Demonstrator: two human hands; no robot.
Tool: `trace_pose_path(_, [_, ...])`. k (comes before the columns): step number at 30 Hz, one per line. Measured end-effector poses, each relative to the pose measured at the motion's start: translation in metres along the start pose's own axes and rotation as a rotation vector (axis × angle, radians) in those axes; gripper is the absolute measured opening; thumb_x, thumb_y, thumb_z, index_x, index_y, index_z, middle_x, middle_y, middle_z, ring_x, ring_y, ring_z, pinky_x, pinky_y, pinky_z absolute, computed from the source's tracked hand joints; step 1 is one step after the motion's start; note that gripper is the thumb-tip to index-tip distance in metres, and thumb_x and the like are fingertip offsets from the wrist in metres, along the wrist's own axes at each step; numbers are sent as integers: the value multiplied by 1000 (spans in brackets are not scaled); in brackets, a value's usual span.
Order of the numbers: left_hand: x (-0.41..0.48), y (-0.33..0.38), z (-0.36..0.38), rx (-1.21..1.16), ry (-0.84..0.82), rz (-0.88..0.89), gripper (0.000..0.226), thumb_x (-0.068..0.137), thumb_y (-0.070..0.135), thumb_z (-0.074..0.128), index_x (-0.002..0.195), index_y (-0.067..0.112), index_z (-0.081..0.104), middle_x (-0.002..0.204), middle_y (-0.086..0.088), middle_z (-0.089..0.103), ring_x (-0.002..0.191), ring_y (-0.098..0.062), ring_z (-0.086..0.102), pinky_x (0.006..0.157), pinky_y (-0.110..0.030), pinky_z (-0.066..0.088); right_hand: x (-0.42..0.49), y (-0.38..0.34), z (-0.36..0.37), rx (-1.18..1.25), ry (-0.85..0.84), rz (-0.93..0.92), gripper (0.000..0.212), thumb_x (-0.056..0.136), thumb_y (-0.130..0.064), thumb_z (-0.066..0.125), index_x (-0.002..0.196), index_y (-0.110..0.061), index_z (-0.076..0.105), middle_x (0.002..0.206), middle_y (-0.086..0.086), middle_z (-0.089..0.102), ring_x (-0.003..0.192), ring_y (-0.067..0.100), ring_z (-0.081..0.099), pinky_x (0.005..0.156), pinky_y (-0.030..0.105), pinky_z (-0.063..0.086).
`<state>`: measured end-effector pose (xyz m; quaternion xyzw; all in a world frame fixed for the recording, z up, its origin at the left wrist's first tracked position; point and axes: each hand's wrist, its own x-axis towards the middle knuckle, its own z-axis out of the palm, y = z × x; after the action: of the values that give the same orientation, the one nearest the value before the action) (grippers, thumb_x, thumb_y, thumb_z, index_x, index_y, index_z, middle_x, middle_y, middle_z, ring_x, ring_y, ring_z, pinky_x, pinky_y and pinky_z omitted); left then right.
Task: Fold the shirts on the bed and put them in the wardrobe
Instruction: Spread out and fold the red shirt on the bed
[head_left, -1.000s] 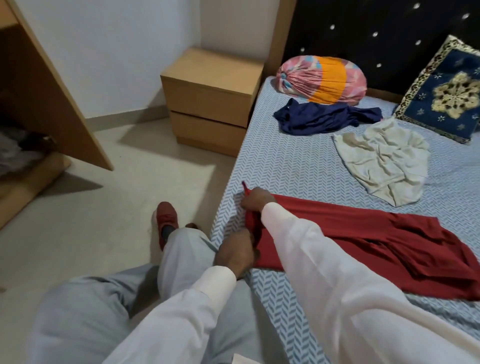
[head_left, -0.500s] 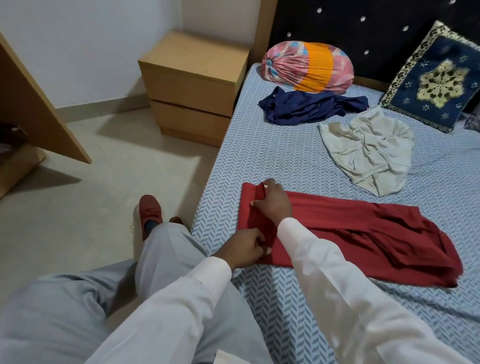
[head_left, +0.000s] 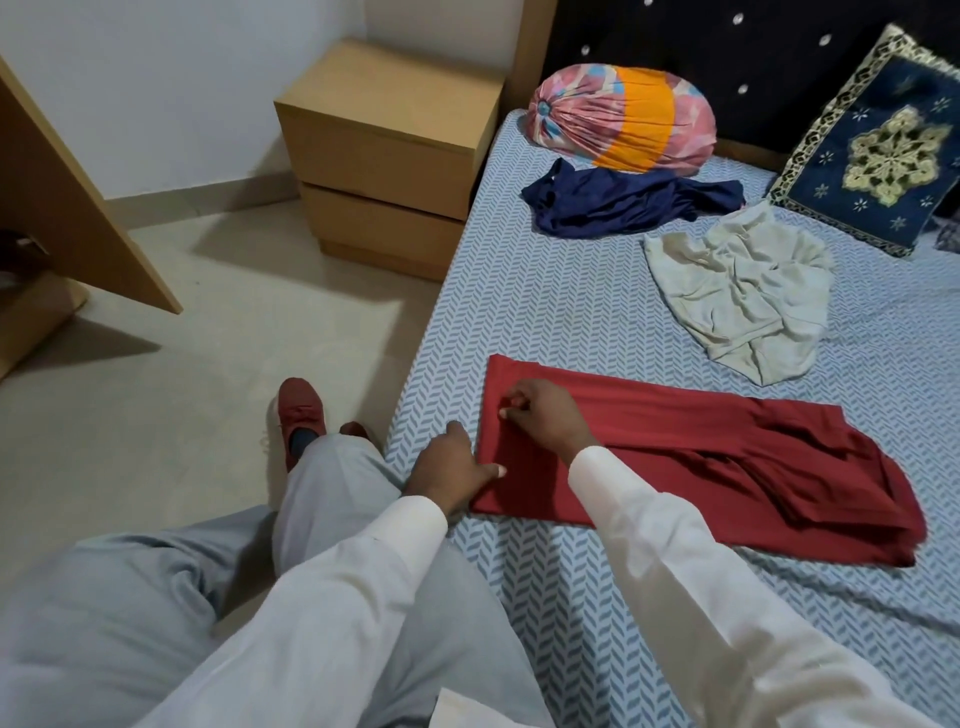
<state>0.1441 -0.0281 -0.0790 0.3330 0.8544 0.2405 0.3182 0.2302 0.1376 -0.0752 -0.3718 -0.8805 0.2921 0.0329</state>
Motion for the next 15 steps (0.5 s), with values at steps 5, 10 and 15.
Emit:
trace_pose_path(5, [2,0,5,34,-8,15,58,68,50,80,105,14,53,101,-8,66,95,-29,64,84,-40,53,-23,19,2,133,204,155,19,75,-14,82,87,-17,68,76,-6,67,71,11,61,68,27,45])
trace_pose_path(10, [2,6,7,125,-54,28,45,72,54,75,87,14,61,95,-10,68,88,-28,65,73,-35,51,-25,14,6,20,192,151,7,78,-13,74,80,-17,68,83,2,74,81,24,68,68,32,47])
trace_pose_path(15, [3,1,8,-68,-115,17,32,75,44,77,72,17,58,85,-7,71,84,-26,68,74,-36,53,-9,-20,6,-198,103,153,20,89,-28,64,96,-11,69,104,13,70,101,32,63,77,35,46])
